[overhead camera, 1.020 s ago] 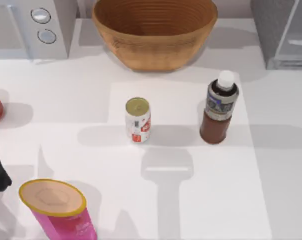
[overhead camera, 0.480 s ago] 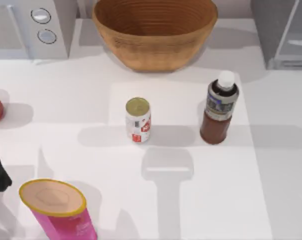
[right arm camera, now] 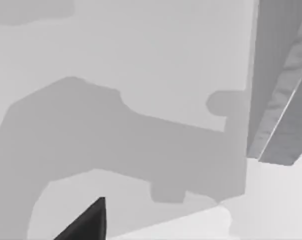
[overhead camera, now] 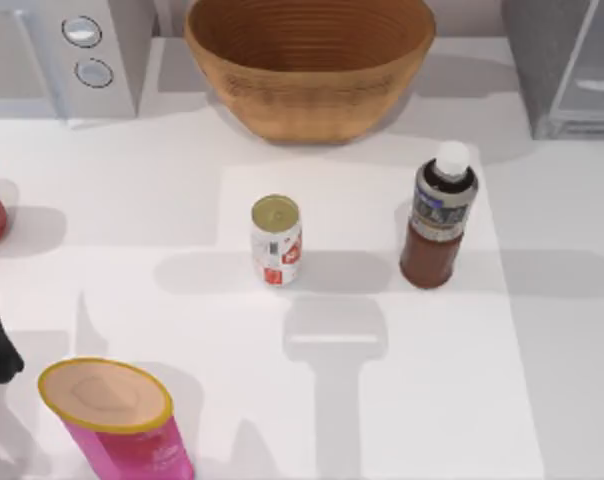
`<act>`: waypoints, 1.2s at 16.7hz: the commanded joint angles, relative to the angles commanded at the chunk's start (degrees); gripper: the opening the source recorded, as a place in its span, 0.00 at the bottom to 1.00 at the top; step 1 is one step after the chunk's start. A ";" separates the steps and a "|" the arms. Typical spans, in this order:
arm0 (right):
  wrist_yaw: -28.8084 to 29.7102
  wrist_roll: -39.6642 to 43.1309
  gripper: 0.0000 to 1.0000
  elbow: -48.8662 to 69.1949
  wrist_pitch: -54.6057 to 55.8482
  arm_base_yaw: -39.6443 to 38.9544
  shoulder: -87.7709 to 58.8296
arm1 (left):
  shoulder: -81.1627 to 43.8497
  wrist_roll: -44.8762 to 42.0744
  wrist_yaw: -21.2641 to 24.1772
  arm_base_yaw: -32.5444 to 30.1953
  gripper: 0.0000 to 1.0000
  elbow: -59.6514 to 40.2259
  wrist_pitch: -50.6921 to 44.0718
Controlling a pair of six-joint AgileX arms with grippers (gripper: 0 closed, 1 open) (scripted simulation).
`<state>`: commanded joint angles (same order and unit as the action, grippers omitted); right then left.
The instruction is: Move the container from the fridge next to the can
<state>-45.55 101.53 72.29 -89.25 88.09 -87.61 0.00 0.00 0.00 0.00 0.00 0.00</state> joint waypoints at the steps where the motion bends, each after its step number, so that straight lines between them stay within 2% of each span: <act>1: -1.99 4.17 1.00 1.12 0.65 3.84 -4.23 | 0.00 0.00 0.00 0.00 1.00 0.00 0.00; 3: -5.30 10.71 1.00 2.86 1.96 10.03 -10.88 | 0.00 0.00 0.00 0.00 1.00 0.00 0.00; 6: -8.25 16.01 1.00 4.31 3.29 15.10 -16.32 | 0.00 0.00 0.00 0.00 1.00 0.00 0.00; 13: -8.52 16.47 1.00 4.30 3.44 15.40 -16.81 | 0.00 0.00 0.00 0.00 1.00 0.00 0.00; 16: -8.29 12.96 1.00 4.23 6.60 13.09 -17.05 | 0.00 0.00 0.00 0.00 1.00 0.00 0.00; 20: -6.88 0.25 1.00 3.93 17.21 5.26 -17.47 | 0.00 0.00 0.00 0.00 1.00 0.00 0.00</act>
<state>-52.44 101.78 76.22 -72.05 93.36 -105.08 0.00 0.00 0.00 0.00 0.00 0.00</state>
